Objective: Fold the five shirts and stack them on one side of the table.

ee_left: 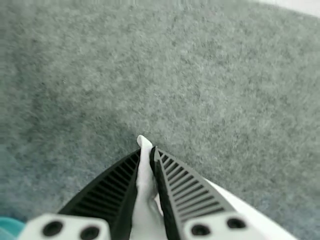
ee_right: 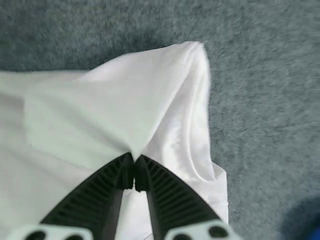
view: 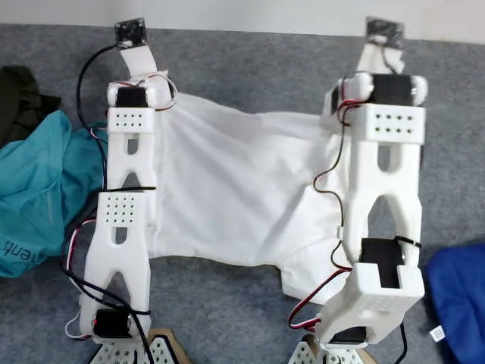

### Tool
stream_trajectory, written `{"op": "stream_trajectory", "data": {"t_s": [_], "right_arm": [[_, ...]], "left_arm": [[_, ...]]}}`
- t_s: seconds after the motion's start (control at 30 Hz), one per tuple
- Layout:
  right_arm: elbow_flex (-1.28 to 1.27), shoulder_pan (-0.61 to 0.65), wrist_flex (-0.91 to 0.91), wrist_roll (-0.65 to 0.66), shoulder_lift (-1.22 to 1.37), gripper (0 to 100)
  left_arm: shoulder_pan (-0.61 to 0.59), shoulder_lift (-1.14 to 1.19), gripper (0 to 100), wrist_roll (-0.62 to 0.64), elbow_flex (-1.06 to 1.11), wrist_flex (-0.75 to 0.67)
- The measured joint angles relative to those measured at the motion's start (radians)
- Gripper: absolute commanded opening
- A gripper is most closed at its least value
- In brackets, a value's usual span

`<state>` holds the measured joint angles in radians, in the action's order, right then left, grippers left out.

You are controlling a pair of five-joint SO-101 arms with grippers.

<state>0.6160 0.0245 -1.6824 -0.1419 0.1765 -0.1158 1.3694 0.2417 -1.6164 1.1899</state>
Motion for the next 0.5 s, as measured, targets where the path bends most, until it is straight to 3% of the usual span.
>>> {"op": "stream_trajectory", "data": {"t_s": [0.2, 0.5], "right_arm": [[0.143, -0.043, -0.068, 0.000, -0.003, 0.5], [0.063, -0.078, -0.071, 0.000, -0.164, 0.5]], "left_arm": [[0.006, -0.109, 1, 0.000, 0.000, 0.133], [0.058, -0.327, 1, -0.002, 0.000, 0.483]]}}
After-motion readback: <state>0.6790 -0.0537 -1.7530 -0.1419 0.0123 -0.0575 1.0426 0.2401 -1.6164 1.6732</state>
